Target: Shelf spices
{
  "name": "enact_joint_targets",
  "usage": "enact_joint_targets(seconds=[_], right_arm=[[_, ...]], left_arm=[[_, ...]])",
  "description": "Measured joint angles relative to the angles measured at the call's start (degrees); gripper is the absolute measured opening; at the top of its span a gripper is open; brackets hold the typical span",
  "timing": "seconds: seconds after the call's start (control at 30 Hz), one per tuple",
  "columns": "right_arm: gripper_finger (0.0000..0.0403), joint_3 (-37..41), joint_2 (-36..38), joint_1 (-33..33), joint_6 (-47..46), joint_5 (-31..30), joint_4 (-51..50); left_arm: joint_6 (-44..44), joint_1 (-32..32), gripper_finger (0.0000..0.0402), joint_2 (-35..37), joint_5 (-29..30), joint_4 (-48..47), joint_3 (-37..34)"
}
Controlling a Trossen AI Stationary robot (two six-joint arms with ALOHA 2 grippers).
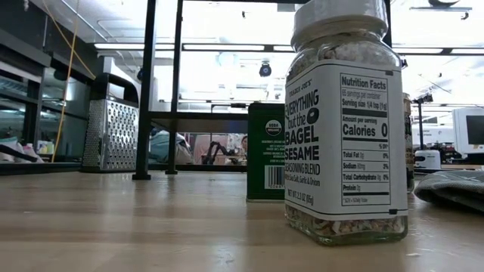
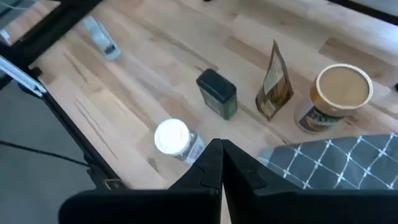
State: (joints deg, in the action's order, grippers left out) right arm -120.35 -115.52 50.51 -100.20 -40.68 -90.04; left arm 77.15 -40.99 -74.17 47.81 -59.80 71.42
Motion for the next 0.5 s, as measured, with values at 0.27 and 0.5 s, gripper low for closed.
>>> enact_joint_targets(seconds=[0.27,0.5], right_arm=[[0.0000,1.14,-0.04,-1.43,6.79,2.35,3.92],[0.0016,1.16,-0.09,-5.53,23.24,8.36,13.82]], left_arm=[[-18.45,-7.59,0.0001,-1.90,-23.59,-0.23,0.02],[-37.79,-4.54,0.0033,-4.44,-33.95,-0.19,-0.02]])
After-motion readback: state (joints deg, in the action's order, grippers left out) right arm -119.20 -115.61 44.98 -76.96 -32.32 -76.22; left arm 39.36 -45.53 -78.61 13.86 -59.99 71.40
